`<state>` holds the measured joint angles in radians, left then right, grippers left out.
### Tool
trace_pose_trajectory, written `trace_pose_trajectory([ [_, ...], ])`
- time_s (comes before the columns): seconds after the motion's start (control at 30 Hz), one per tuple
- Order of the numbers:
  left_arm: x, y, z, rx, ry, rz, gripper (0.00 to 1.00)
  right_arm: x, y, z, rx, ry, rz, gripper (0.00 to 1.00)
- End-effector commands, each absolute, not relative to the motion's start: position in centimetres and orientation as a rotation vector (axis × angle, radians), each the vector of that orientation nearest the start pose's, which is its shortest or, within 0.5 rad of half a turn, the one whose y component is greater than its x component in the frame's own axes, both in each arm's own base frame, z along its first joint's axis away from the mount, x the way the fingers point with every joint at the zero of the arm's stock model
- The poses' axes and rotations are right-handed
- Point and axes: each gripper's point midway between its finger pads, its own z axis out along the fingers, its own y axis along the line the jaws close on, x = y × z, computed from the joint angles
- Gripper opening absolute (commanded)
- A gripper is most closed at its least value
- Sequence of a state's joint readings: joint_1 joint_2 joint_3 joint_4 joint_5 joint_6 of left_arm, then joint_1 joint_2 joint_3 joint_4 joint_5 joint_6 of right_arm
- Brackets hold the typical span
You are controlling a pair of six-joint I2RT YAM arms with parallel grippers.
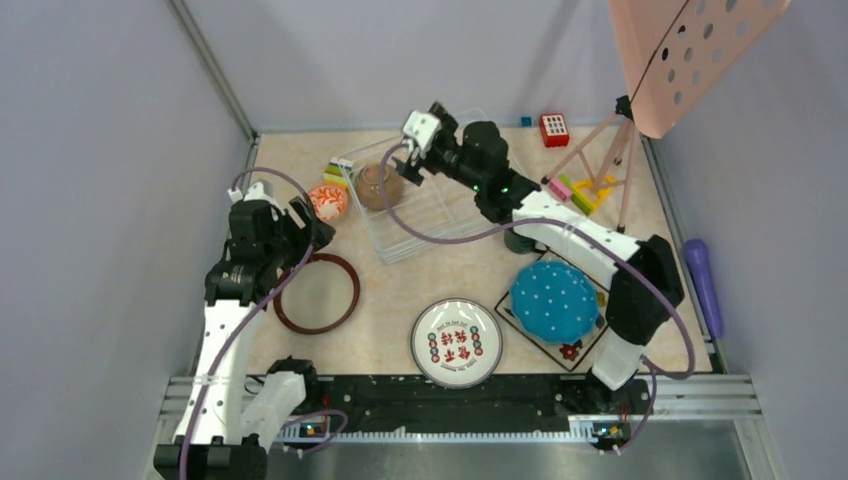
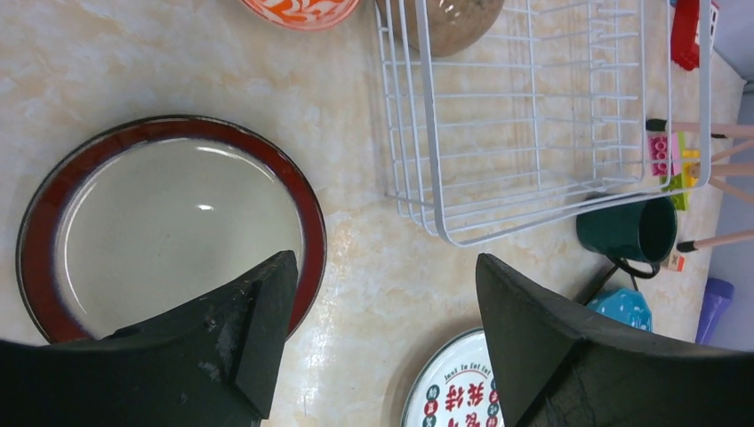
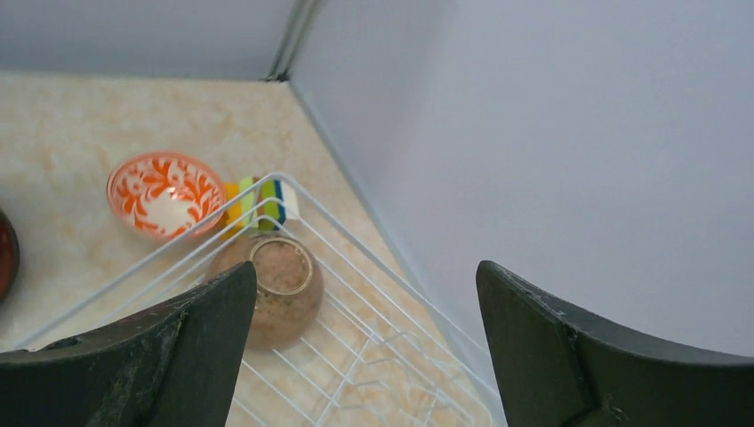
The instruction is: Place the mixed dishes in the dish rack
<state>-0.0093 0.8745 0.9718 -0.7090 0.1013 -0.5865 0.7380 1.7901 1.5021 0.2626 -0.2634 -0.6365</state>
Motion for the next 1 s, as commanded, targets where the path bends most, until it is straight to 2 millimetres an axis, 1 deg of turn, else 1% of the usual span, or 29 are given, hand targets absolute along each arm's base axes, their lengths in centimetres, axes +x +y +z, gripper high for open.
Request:
trace_pose_trajectory([
  [0.0, 26.4, -5.7, 22.2, -0.523, 2.139, -0.542, 0.78, 40.0, 35.1, 35.4, -0.674, 1.457, 0.379, 0.91],
  [0.07, 25.9, -7.2, 21.8, -0.494, 2.160, -0.639, 0.79, 38.8, 32.8, 33.5, -0.565, 1.619, 0.382, 0.91],
  [0.1, 25.9, -7.6, 21.6, -0.489, 2.163, -0.669, 0.79, 38.1, 31.5, 32.7, -0.500, 1.688, 0.378, 0.92],
  [0.13, 25.8, -8.2, 21.4, -0.487, 2.165, -0.715, 0.79, 37.6, 30.1, 31.6, -0.407, 1.757, 0.371, 0.96],
  [0.17, 25.7, -8.7, 21.4, -0.482, 2.163, -0.750, 0.79, 37.0, 28.7, 30.6, -0.319, 1.814, 0.361, 0.98],
  [0.23, 25.6, -9.8, 21.2, -0.464, 2.163, -0.786, 0.80, 35.3, 26.6, 29.0, -0.217, 1.903, 0.352, 0.99],
  [0.3, 25.5, -11.0, 21.1, -0.422, 2.169, -0.796, 0.80, 33.3, 25.3, 27.7, -0.242, 1.965, 0.351, 0.99],
  [0.33, 25.5, -11.5, 20.9, -0.403, 2.175, -0.795, 0.80, 32.1, 24.9, 27.3, -0.309, 1.980, 0.356, 0.99],
  [0.37, 25.4, -12.2, 20.7, -0.380, 2.184, -0.799, 0.80, 30.9, 24.3, 27.5, -0.372, 1.973, 0.363, 0.99],
  [0.4, 25.3, -12.8, 20.5, -0.357, 2.193, -0.810, 0.80, 30.4, 23.1, 26.7, -0.350, 1.989, 0.339, 0.99],
  [0.47, 25.0, -14.6, 20.2, -0.288, 2.207, -0.861, 0.80, 29.9, 19.6, 25.4, -0.209, 2.012, 0.278, 0.96],
  [0.53, 24.7, -16.0, 19.9, -0.233, 2.216, -0.907, 0.80, 29.1, 17.5, 23.6, -0.164, 2.062, 0.306, 0.93],
  [0.57, 24.4, -16.3, 19.8, -0.215, 2.224, -0.922, 0.80, 28.9, 16.5, 22.5, -0.151, 2.090, 0.313, 0.91],
  [0.63, 24.1, -16.8, 19.5, -0.180, 2.227, -0.948, 0.79, 28.7, 14.9, 21.0, -0.145, 2.124, 0.264, 0.85],
  [0.67, 23.9, -16.8, 19.5, -0.161, 2.223, -0.954, 0.78, 28.7, 14.3, 20.2, -0.160, 2.134, 0.222, 0.82],
  [0.77, 23.6, -16.9, 19.4, -0.117, 2.221, -0.950, 0.77, 29.3, 13.7, 18.7, -0.201, 2.129, 0.147, 0.80],
  [0.8, 23.5, -16.8, 19.3, -0.102, 2.223, -0.948, 0.77, 29.6, 13.9, 18.6, -0.223, 2.116, 0.148, 0.78],
  [0.9, 23.1, -16.8, 19.3, -0.071, 2.228, -0.946, 0.76, 30.7, 15.5, 18.1, -0.336, 2.064, 0.178, 0.67],
  [0.97, 22.8, -17.0, 19.3, -0.037, 2.219, -0.958, 0.76, 31.5, 16.4, 18.0, -0.397, 2.050, 0.188, 0.68],
])
